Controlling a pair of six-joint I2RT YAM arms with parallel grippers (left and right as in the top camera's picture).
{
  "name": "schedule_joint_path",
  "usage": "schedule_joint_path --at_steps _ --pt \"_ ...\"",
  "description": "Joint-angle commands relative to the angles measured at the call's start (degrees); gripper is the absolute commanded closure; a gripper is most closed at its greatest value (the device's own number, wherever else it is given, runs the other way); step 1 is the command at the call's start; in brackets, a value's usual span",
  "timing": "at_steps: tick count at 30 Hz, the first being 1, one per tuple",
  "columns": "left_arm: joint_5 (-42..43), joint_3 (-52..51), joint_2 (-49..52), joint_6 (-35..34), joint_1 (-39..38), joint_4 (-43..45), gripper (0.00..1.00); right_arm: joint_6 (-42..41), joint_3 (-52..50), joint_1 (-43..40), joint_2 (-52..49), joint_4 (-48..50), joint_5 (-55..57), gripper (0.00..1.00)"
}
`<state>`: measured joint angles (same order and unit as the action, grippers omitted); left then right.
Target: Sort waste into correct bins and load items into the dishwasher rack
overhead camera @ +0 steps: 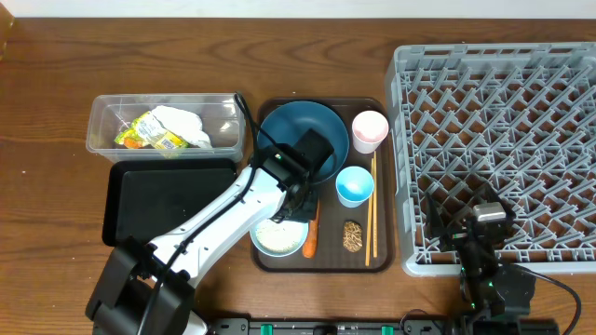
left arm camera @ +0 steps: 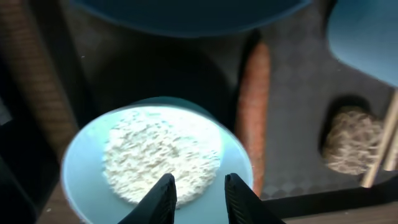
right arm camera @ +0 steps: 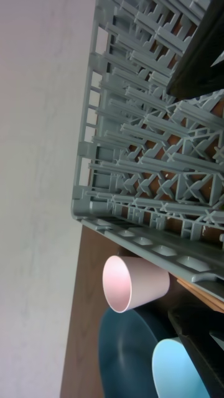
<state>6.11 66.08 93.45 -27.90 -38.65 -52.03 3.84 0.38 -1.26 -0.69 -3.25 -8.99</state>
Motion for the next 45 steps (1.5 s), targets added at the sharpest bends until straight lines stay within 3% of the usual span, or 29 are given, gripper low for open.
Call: schedule_joint_path --at_steps 1,12,14,22,45 --pt "3.15 0.02 0.74 -0.46 -0.07 0.59 0.72 0.74 -0.07 0.26 0.15 -0.22 -0.22 0.01" --pt "3.15 -0.04 0.74 -0.46 -0.07 0.96 0.71 0.72 -0.07 0.26 0.15 -0.22 -0.22 0.01" --pt "3.17 -0.28 0.74 -0.46 -0.07 0.96 0.61 0.74 -0.07 0.26 0.15 -0.22 -0.22 0.01" --pt "3.98 -2.32 0.74 -0.48 -0.76 0.98 0.55 0.74 -0.07 0.26 0.15 -0.22 -0.22 0.01" --pt "3.43 -3.30 3.15 -0.79 -4.72 3.37 0.55 0.74 -0.07 0.26 0.15 -0.22 -0.24 0.01"
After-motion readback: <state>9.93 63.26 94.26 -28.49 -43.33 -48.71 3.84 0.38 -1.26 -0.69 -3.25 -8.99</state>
